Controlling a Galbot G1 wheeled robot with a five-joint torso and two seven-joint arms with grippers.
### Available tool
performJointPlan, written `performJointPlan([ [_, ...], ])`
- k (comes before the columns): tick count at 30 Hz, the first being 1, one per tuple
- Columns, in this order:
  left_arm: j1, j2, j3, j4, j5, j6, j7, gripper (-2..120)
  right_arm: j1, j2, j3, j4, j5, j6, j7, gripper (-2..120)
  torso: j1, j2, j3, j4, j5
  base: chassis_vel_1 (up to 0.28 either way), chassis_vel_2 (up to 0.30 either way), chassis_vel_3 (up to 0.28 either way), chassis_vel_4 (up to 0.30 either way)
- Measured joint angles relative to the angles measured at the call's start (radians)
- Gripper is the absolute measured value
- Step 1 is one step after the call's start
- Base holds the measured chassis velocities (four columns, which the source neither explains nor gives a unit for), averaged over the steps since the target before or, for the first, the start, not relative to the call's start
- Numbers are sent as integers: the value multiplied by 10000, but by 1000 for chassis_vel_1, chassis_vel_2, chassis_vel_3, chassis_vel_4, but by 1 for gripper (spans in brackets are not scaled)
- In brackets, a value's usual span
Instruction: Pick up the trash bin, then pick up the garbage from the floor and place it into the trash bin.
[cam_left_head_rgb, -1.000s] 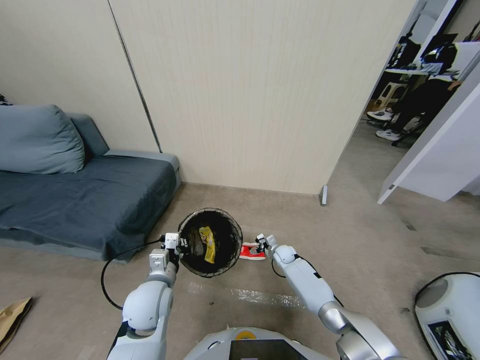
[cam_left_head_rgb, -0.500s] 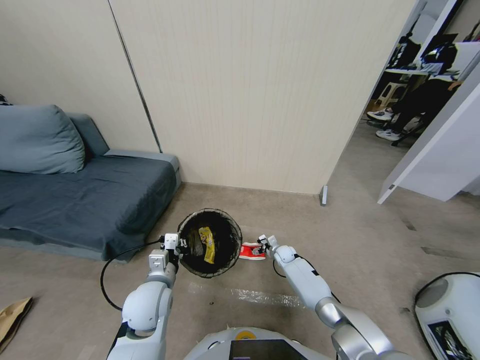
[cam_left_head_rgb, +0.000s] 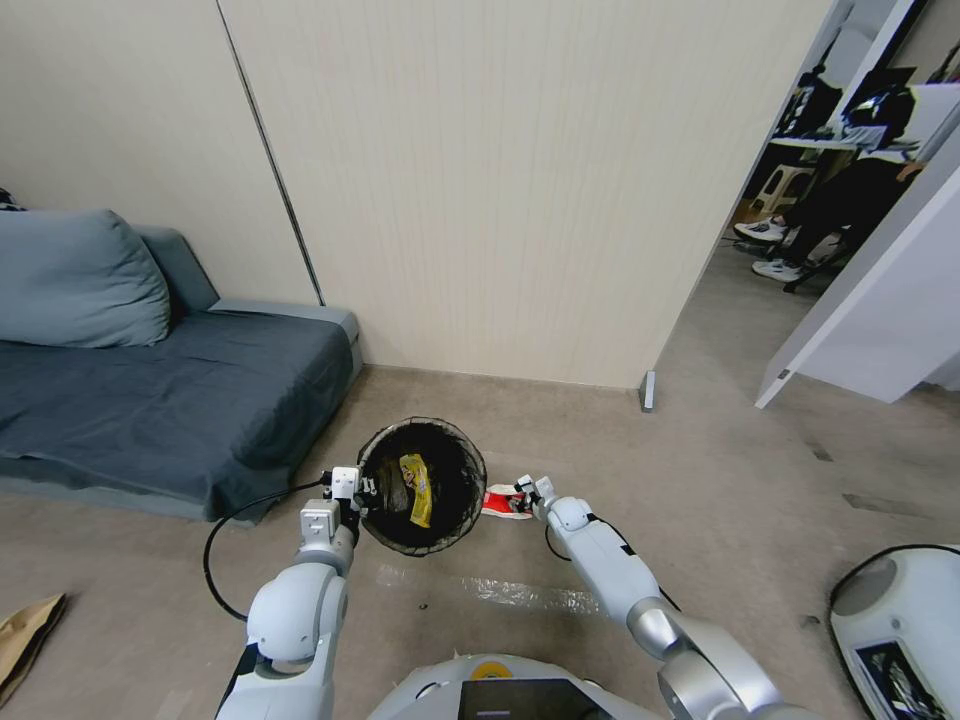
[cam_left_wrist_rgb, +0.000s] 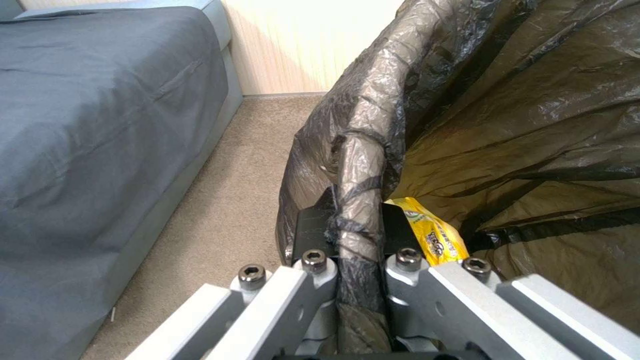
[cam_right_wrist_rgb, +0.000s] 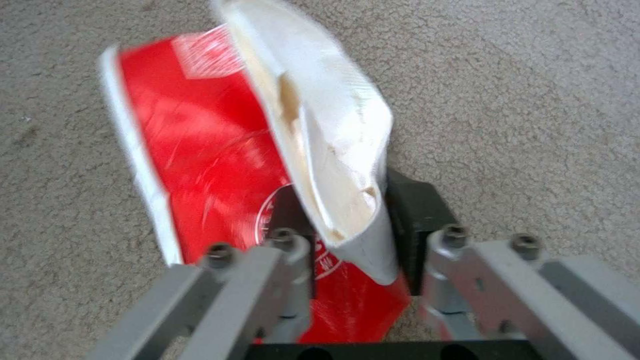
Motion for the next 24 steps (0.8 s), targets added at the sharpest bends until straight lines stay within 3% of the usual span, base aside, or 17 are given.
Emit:
performJointPlan([
  [6,-20,23,-7,-21,0,0,-1,1,-178,-20,39,190,-4,13,7,0,0,0,0,-3,0,0,0,0,0],
  [15,3,16,49,-45,27,0,-5,1,-386,-40,188,468,22,100,140,0,0,-1,1,1,2,0,0,0,0],
  [19,39,12,34,-108,33,-4,-5,1,-726,-178,323,1121,119,217,416,0,0,-1,1,1,3,0,0,0,0],
  [21,62,17,21,-157,33,-3,-6,1,-1093,-407,385,1930,466,52,564,0,0,-1,1,1,3,0,0,0,0],
  [22,91,19,18,-232,34,1,-7,1,-1530,-760,469,3080,1056,-318,730,0,0,-1,1,-2,4,0,0,0,0],
  [24,106,20,19,-273,35,7,-8,1,-1713,-941,513,3634,1294,-425,809,0,0,0,1,0,2,0,0,0,0],
])
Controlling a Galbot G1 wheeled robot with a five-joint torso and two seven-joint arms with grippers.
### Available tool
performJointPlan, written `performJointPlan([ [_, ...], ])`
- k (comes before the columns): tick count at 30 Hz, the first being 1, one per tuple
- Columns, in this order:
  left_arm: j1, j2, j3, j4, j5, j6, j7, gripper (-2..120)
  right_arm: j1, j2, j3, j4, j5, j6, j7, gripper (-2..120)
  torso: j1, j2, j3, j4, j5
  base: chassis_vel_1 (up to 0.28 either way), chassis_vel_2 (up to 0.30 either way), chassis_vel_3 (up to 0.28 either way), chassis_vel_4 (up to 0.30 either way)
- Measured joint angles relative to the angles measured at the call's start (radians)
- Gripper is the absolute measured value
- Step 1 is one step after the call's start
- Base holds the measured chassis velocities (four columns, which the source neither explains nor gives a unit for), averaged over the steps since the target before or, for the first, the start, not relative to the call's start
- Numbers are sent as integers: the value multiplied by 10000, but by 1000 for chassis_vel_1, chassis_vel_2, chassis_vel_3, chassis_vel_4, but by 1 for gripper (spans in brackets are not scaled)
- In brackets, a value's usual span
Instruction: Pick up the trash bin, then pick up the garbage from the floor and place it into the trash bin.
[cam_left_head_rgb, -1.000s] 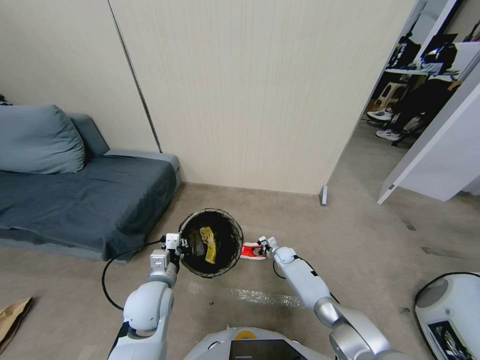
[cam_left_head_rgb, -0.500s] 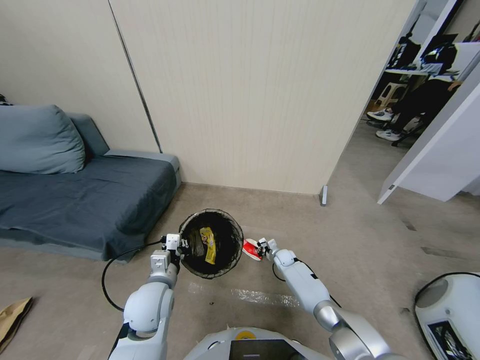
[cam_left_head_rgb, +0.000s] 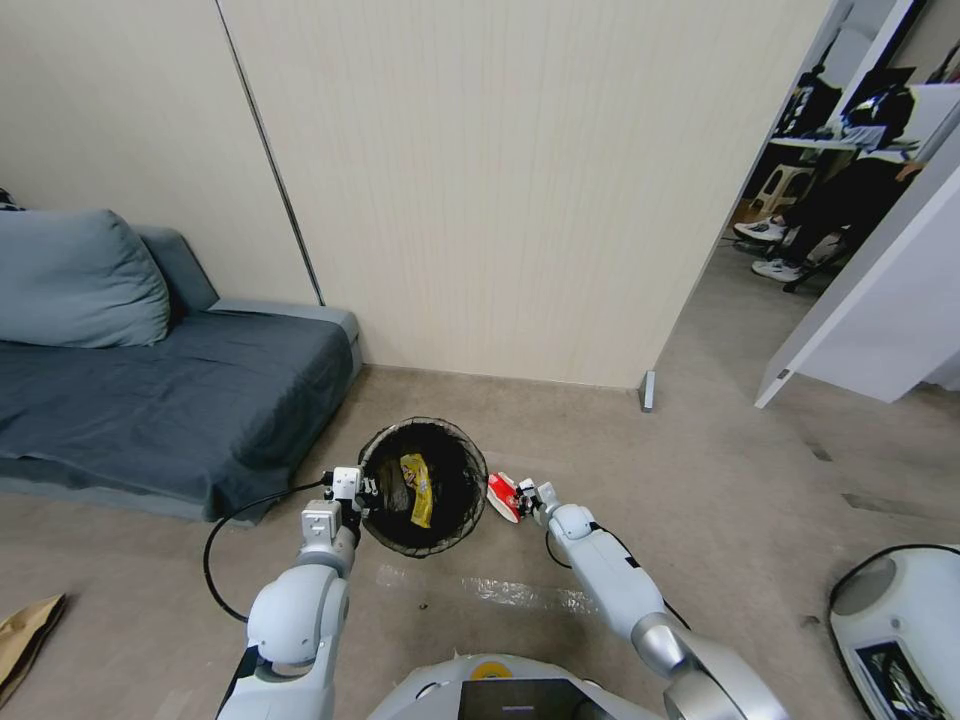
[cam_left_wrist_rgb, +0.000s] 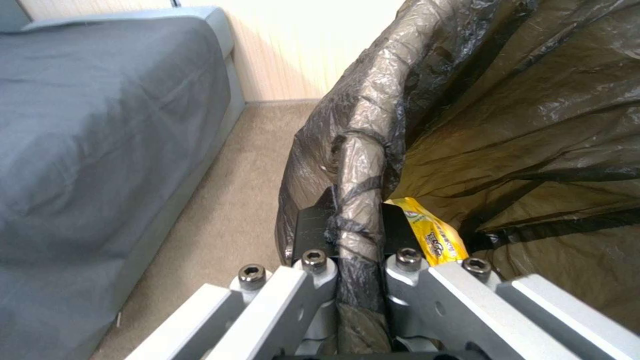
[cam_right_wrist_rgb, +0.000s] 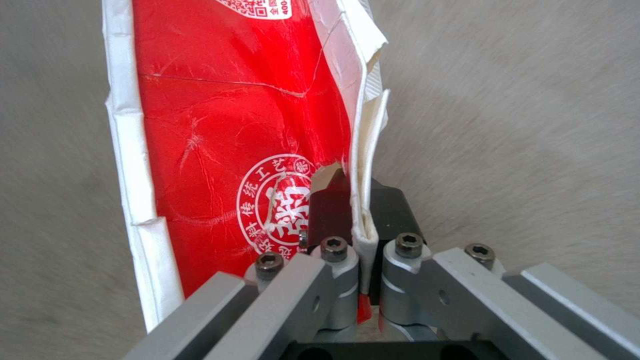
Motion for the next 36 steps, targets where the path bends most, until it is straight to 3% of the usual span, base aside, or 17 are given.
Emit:
performJointPlan([
  [1,0,0,0,0,0,0,0,1,0,0,0,0,0,0,0,0,0,0,0,0,0,0,0,0,0],
  [4,120,-14,-30,-232,98,9,-18,1,-1053,-1387,482,2829,1545,-746,546,0,0,-1,-1,-1,1,0,0,0,0],
  [8,187,-38,-81,-275,118,-18,-25,1,-1562,-2155,853,3980,2161,-919,947,0,0,0,-1,-3,-1,0,0,0,0],
  [11,265,-32,-133,-392,95,-20,-33,1,-2379,-2895,1797,5555,2513,-927,1272,0,0,0,-1,-1,1,0,0,0,0],
  [19,395,41,-194,-523,11,-4,-35,1,-3834,-3442,3256,7539,2841,-821,1479,0,0,0,-1,-1,3,0,0,0,0],
  [25,680,158,-329,-660,-58,-5,-11,1,-5123,-3626,4508,9861,3218,-712,1483,0,-1,-1,-2,1,-2,0,0,0,0],
  [32,703,189,-196,-734,-79,62,-20,1,-5773,-3708,4857,11646,3405,-703,1503,0,0,-1,-1,-1,0,0,0,0,0],
  [36,667,194,-54,-755,-80,115,-39,1,-5749,-3833,4399,12584,3422,-848,1722,0,0,-1,-1,-1,0,0,0,0,0],
])
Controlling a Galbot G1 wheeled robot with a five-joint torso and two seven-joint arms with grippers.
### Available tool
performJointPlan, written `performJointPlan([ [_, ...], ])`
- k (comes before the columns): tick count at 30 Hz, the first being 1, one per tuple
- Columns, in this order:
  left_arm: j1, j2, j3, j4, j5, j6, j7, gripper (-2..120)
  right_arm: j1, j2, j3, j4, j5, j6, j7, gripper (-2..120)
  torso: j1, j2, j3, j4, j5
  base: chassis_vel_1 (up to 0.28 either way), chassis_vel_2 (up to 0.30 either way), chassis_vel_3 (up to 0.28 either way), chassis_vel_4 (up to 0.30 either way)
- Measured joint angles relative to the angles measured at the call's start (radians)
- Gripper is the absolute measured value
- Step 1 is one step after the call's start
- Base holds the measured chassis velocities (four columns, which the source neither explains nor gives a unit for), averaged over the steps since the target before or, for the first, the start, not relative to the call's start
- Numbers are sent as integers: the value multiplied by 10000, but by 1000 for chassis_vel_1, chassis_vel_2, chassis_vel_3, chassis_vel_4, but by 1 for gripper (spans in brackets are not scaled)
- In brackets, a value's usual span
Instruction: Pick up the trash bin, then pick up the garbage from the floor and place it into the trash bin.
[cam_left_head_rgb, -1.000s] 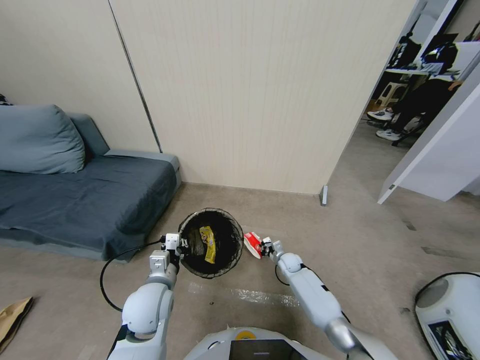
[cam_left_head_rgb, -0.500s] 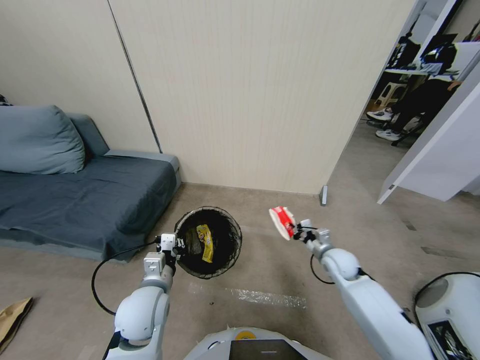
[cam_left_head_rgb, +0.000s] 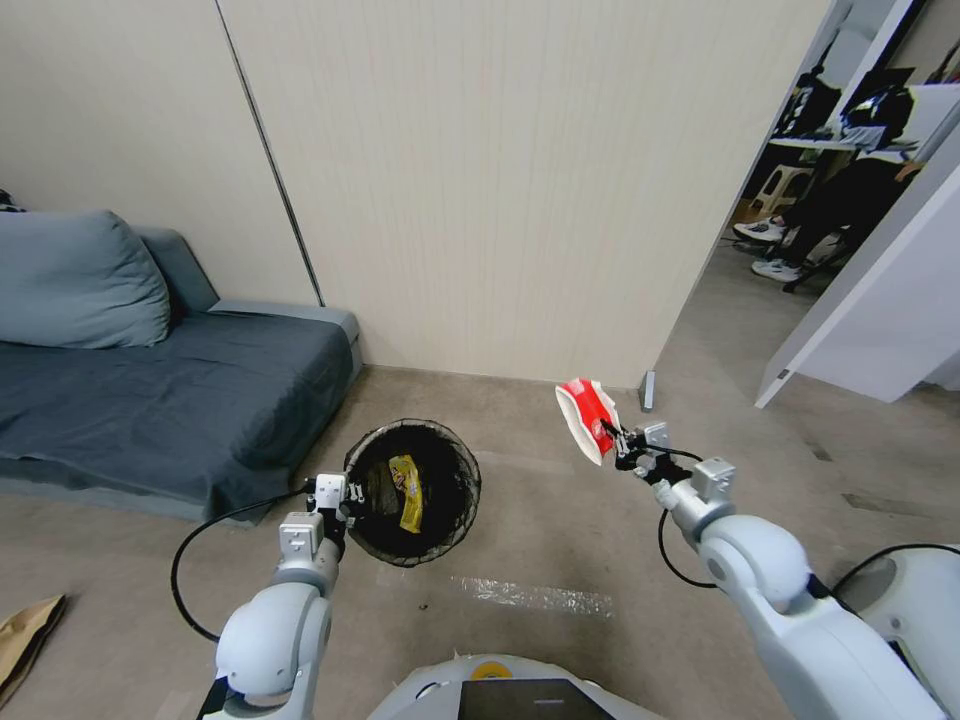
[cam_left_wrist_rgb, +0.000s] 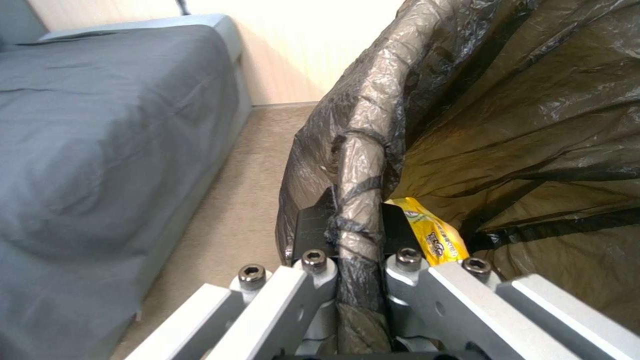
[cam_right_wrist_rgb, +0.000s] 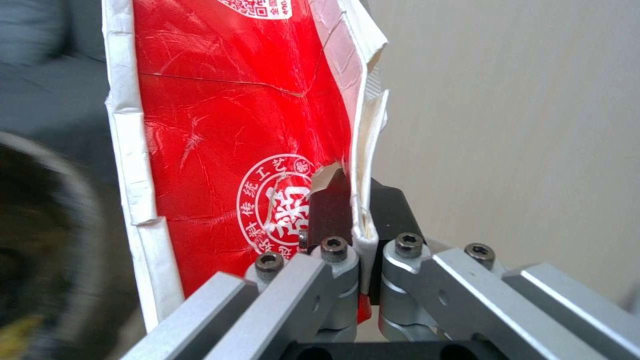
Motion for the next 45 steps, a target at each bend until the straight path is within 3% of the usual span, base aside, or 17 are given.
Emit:
performJointPlan([
  [5,-63,-16,175,0,47,32,-20,1,265,-154,-930,863,36,-408,221,0,0,0,0,2,-4,0,0,0,0],
  [15,-121,-108,608,30,328,36,-38,1,516,-350,-1968,862,-30,-787,-75,0,0,0,0,0,-1,0,0,0,0],
  [21,-134,-109,902,61,501,40,-42,1,932,10,-3678,810,-659,-938,-87,0,0,0,1,1,-2,0,0,0,0],
  [33,-134,-143,1037,11,584,57,-35,1,1111,313,-4872,259,-1310,-956,-17,0,0,0,1,0,0,0,0,0,0],
  [45,-103,-269,1178,4,761,61,-23,1,1397,460,-5430,-212,-1541,-961,8,0,0,0,1,1,-2,0,0,0,0],
])
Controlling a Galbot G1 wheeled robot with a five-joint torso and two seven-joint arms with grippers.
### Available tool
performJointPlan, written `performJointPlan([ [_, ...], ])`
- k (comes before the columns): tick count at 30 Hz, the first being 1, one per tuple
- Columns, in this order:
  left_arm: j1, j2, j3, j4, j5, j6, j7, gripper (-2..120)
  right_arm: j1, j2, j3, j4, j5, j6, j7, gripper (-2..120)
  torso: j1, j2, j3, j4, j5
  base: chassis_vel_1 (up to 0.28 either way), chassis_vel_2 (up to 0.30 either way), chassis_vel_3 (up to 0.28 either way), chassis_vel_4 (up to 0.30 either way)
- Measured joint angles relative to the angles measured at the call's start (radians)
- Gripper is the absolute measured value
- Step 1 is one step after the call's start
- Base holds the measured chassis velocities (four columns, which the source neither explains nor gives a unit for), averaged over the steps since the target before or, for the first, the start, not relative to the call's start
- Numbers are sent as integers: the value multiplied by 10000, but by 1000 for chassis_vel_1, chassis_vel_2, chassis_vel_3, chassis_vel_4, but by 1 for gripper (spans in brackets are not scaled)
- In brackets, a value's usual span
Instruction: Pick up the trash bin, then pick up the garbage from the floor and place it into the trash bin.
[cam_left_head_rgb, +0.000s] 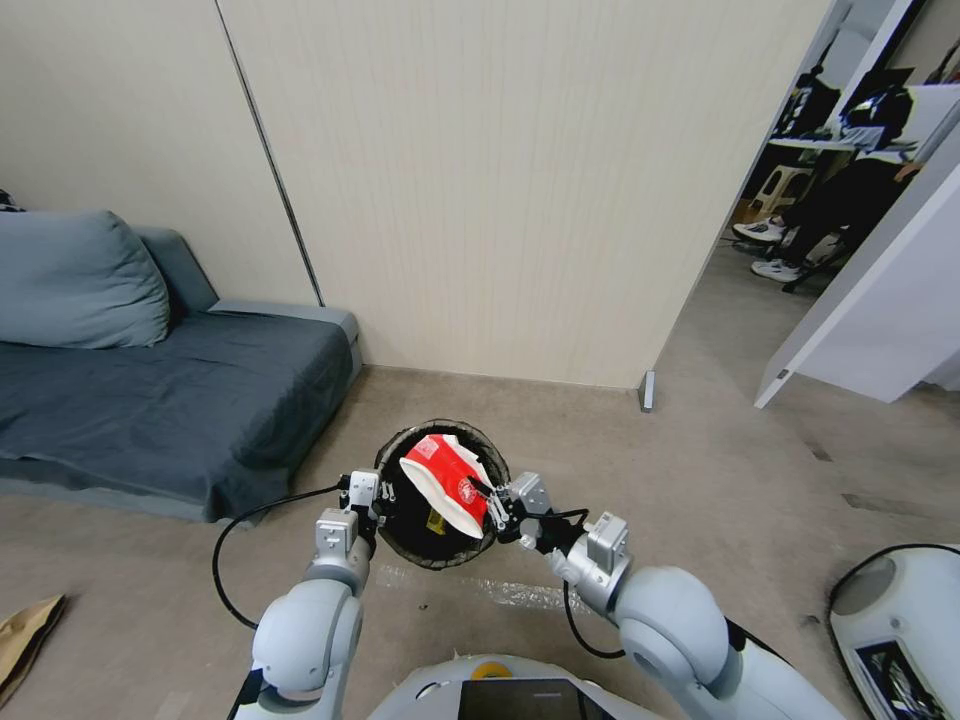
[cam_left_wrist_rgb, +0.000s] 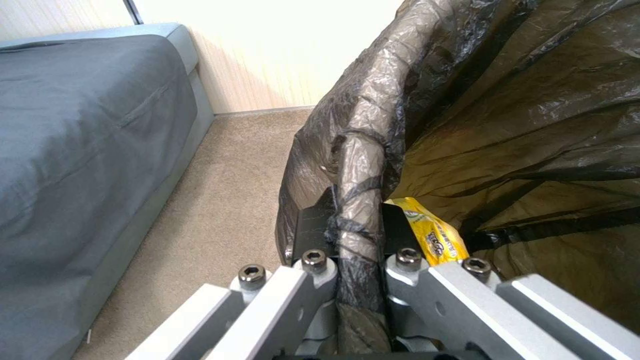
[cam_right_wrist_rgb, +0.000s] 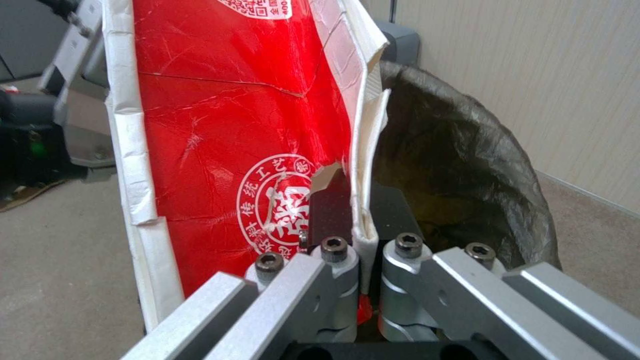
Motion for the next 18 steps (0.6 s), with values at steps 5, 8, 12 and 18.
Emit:
performJointPlan([
  [5,3,-17,15,-57,10,0,2,1,46,20,-24,-237,-90,5,-5,0,0,0,0,0,0,0,0,0,0],
  [8,10,-26,33,-88,20,0,5,1,133,35,-81,-368,-122,-19,41,7,0,0,0,0,1,0,0,0,0],
  [12,40,-45,41,-122,43,0,14,1,279,121,-227,-546,-107,-25,336,22,0,0,0,0,1,0,0,0,0],
  [18,76,-31,48,-192,47,0,42,1,274,129,-204,-589,-60,-28,469,46,0,0,0,-1,1,0,0,0,0],
])
